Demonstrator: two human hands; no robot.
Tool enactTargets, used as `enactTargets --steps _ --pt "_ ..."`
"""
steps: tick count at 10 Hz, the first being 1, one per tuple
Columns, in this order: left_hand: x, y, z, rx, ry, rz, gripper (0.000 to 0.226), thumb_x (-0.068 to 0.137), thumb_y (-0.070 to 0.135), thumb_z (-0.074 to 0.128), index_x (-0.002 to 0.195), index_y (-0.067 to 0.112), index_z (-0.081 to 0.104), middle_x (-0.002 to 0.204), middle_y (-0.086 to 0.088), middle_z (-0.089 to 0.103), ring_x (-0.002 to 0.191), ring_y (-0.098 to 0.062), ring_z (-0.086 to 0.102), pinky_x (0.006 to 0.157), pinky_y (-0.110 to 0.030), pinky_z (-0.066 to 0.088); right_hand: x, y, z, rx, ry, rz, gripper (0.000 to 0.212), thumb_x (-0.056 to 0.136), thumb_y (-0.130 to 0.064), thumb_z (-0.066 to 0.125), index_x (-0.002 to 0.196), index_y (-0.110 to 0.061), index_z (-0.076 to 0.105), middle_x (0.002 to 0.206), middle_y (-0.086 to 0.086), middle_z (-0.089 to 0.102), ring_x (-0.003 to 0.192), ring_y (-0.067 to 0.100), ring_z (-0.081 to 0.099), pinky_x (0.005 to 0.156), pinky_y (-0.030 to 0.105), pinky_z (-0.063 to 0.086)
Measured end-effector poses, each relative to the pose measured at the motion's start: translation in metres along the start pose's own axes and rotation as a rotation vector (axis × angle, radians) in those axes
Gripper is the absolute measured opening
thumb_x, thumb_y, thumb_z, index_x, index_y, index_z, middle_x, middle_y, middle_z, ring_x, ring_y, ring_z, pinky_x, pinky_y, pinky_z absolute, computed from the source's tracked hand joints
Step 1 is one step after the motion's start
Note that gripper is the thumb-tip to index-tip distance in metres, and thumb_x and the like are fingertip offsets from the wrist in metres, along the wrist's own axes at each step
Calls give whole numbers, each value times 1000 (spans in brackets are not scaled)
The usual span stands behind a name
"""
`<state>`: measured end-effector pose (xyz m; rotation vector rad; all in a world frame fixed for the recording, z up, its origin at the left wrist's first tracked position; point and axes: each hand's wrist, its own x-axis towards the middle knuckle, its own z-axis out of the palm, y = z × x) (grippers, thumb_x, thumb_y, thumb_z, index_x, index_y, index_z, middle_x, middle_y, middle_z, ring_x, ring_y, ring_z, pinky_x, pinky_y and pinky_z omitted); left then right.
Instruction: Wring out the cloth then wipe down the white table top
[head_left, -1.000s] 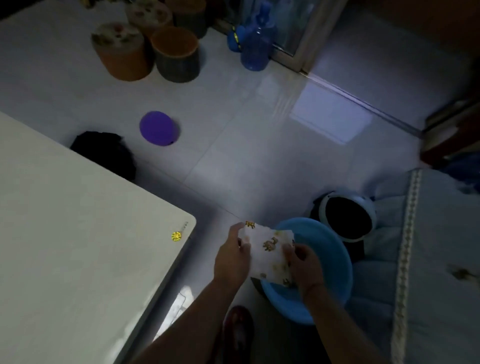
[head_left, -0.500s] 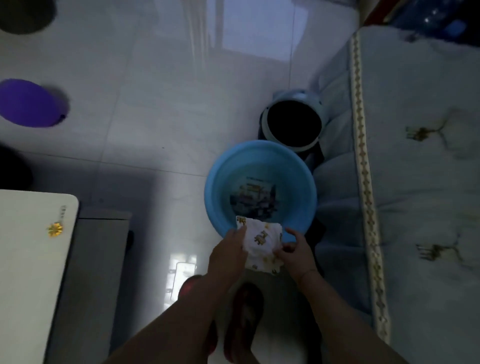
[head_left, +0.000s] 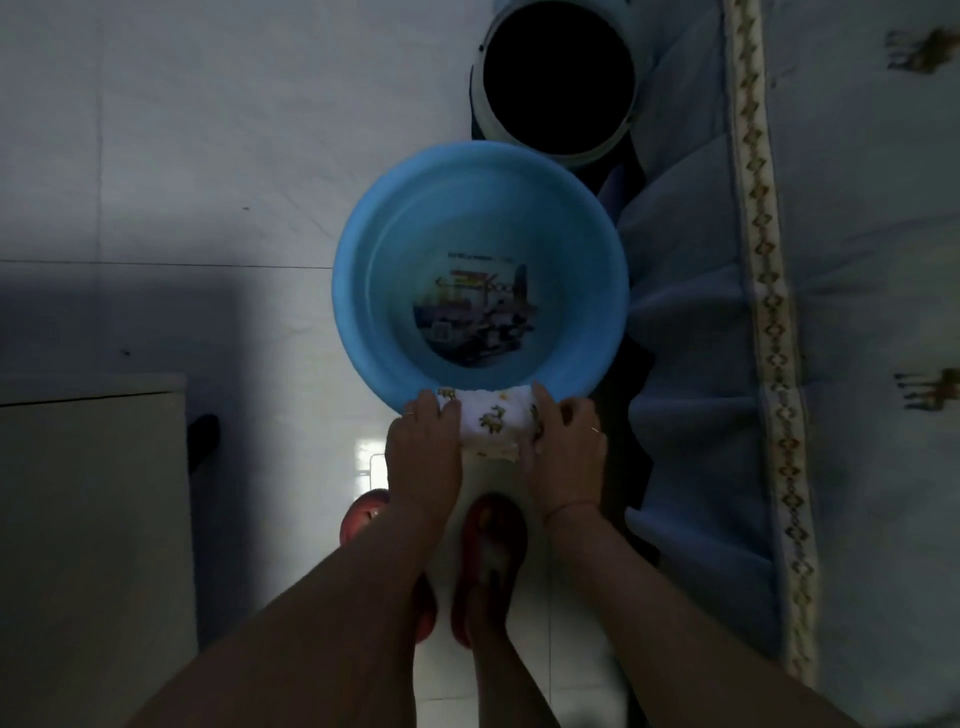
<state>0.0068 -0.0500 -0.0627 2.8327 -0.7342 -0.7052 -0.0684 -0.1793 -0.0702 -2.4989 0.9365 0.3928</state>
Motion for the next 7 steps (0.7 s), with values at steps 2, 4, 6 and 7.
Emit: enactTargets --steps 2,4,6,7 --pt "5 -4 7 47 43 70 37 71 3 68 107 6 65 110 -13 65 113 -32 57 102 -46 40 5 -3 9 -276 -59 -332 69 74 -20 67 138 -19 43 143 4 45 140 24 30 110 55 -6" --pt "15 -12 8 133 -71 138 39 82 13 54 120 12 52 118 -7 57 116 -28 49 113 -41 20 21 -9 10 -292 -129 -352 34 85 -12 53 118 -17 57 123 4 58 132 22 40 112 51 -13" --pt "11 -17 -12 7 -113 76 53 85 37 56 133 19 41 133 -1 48 125 -21 40 108 -32 20 18 -20 -12 -278 -300 -284 77 81 -33 64 145 -25 22 156 8 14 145 23 8 115 49 -7" --pt "-1 -18 -40 -173 -76 64 69 82 44 65 139 17 38 137 -4 47 127 -22 41 105 -32 24 11 -35 -39 -73 -329 -233 91 79 -43 68 149 -24 13 156 6 13 143 23 12 116 40 8"
